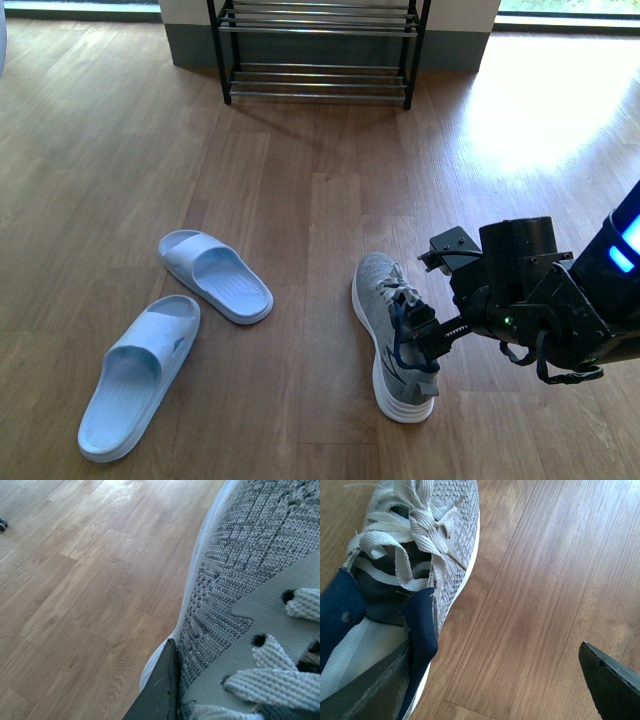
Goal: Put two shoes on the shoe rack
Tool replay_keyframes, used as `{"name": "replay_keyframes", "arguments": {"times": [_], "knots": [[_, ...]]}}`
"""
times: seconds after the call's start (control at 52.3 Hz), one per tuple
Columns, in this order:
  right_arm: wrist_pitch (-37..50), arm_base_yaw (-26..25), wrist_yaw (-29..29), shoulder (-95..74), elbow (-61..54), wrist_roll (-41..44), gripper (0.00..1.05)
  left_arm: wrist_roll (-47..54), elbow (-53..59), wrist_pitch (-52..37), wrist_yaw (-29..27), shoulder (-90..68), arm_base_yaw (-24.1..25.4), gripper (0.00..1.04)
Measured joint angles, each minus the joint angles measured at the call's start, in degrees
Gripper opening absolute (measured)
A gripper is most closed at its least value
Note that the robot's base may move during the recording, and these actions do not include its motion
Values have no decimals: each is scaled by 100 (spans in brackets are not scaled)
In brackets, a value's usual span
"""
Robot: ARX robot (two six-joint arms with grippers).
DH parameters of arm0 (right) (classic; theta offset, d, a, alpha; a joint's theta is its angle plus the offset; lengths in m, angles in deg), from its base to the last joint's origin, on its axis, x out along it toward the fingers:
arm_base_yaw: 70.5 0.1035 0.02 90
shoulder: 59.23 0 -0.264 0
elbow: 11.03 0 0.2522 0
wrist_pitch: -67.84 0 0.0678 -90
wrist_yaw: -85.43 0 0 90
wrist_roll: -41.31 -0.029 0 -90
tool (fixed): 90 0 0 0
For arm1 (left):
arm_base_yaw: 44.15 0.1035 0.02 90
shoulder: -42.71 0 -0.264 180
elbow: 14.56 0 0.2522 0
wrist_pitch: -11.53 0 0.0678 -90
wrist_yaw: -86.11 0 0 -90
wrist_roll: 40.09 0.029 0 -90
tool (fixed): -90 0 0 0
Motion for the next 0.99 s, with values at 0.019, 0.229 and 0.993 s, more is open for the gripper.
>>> {"name": "replay_keyframes", "arguments": {"times": [0.019, 0.229, 0.993], "knots": [[-31, -9, -15, -46, 50, -20, 95, 0, 0, 0, 0, 0, 0, 2], [-219, -96, -168, -509, 560, -291, 95, 0, 0, 0, 2, 0, 0, 2], [-367, -719, -1069, -219, -90, -411, 1, 2, 0, 0, 0, 0, 0, 2]]}}
